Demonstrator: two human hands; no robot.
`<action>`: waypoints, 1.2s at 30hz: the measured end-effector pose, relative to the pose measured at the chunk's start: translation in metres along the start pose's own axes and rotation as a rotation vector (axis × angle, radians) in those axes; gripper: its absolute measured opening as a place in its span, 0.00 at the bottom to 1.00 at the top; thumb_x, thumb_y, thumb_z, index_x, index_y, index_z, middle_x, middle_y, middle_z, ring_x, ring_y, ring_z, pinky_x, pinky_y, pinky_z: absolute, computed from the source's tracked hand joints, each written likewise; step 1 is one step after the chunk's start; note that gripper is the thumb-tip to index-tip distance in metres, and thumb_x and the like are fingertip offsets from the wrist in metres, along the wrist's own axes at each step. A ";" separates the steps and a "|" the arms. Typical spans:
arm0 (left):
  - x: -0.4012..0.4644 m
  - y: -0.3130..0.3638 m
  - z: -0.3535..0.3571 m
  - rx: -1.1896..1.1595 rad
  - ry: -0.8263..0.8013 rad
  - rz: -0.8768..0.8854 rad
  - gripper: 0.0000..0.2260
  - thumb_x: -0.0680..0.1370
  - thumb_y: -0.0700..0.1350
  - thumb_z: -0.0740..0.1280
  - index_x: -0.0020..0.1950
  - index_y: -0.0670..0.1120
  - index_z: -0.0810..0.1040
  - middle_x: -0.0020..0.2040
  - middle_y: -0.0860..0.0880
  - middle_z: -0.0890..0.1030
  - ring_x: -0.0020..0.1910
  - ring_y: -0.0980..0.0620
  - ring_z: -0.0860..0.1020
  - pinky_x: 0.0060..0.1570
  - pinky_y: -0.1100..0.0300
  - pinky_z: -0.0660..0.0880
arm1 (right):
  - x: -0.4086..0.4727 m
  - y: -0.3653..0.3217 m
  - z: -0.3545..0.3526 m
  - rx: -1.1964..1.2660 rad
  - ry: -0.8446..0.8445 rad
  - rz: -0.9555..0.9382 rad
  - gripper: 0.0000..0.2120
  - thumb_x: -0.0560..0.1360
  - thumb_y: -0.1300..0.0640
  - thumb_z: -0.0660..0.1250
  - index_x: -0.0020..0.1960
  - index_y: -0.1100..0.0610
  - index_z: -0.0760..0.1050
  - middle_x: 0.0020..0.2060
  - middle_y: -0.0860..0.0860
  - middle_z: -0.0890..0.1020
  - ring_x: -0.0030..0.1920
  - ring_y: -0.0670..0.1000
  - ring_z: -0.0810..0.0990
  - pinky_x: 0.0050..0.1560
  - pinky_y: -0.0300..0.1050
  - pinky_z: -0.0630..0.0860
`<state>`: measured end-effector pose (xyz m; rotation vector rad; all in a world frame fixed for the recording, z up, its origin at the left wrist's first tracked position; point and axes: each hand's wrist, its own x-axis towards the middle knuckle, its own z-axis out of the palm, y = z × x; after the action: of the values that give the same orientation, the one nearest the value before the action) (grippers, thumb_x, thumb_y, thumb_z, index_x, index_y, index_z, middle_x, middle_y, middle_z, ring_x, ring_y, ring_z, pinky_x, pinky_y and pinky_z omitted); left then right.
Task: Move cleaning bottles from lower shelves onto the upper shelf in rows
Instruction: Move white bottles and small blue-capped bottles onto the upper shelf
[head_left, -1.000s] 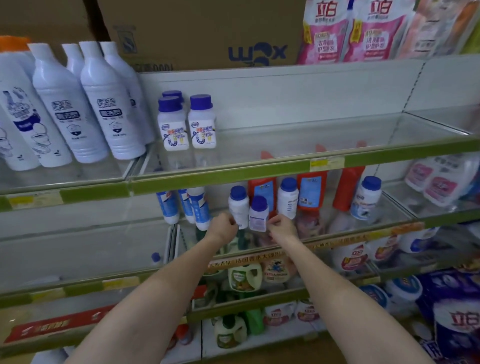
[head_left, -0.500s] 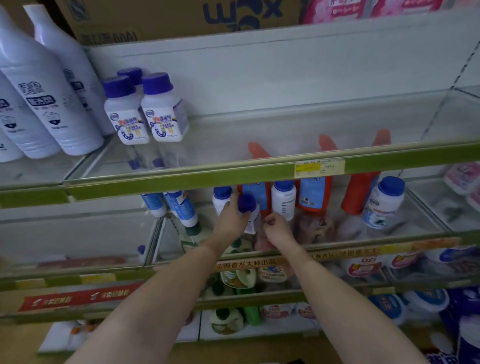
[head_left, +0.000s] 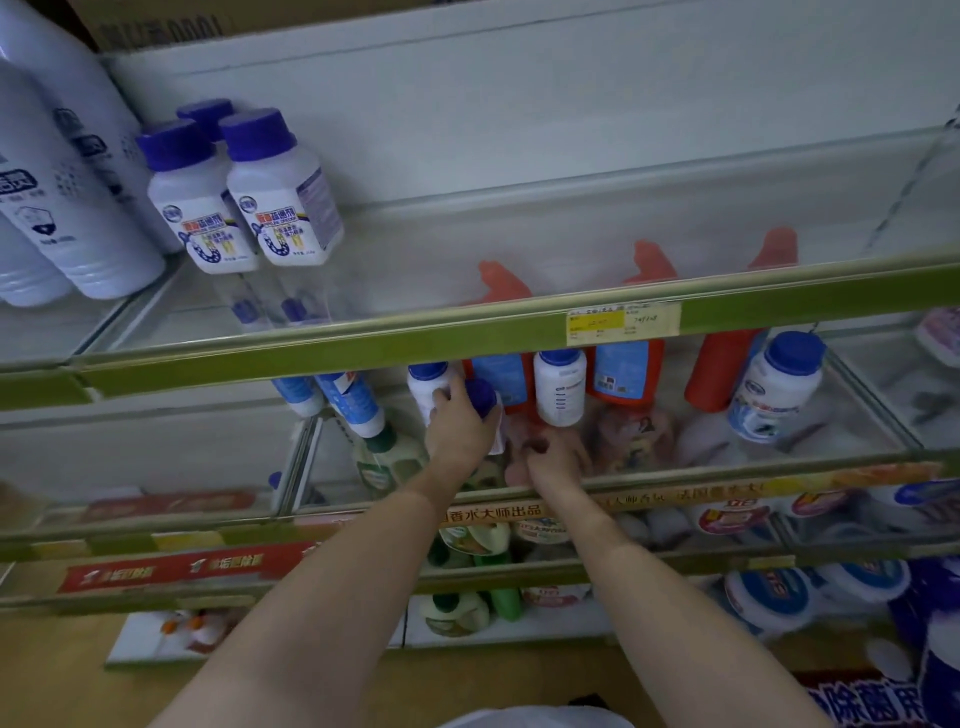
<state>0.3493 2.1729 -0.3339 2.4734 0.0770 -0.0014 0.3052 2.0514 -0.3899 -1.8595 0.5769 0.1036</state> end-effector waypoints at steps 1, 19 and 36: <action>-0.001 -0.005 0.002 -0.026 0.013 0.010 0.34 0.75 0.61 0.69 0.75 0.51 0.59 0.65 0.41 0.71 0.59 0.37 0.76 0.56 0.41 0.77 | 0.001 0.001 0.000 -0.005 0.002 0.011 0.05 0.79 0.59 0.65 0.54 0.55 0.77 0.47 0.49 0.80 0.51 0.50 0.80 0.49 0.42 0.72; -0.041 -0.080 -0.036 -0.979 -0.056 -0.325 0.27 0.70 0.46 0.78 0.66 0.48 0.74 0.58 0.49 0.81 0.56 0.50 0.79 0.57 0.52 0.75 | -0.039 -0.025 0.030 0.038 -0.057 -0.043 0.05 0.77 0.58 0.68 0.47 0.49 0.75 0.46 0.51 0.82 0.49 0.54 0.82 0.56 0.55 0.81; -0.137 -0.223 -0.139 -1.401 -0.346 -0.601 0.23 0.69 0.52 0.78 0.60 0.42 0.82 0.53 0.41 0.84 0.46 0.43 0.83 0.47 0.51 0.82 | -0.166 -0.023 0.146 -0.203 -0.015 -0.040 0.07 0.76 0.57 0.66 0.40 0.49 0.75 0.45 0.51 0.83 0.47 0.55 0.80 0.53 0.48 0.77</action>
<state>0.1978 2.4261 -0.3600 0.9655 0.4787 -0.4610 0.1993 2.2457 -0.3663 -2.0639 0.5337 0.1543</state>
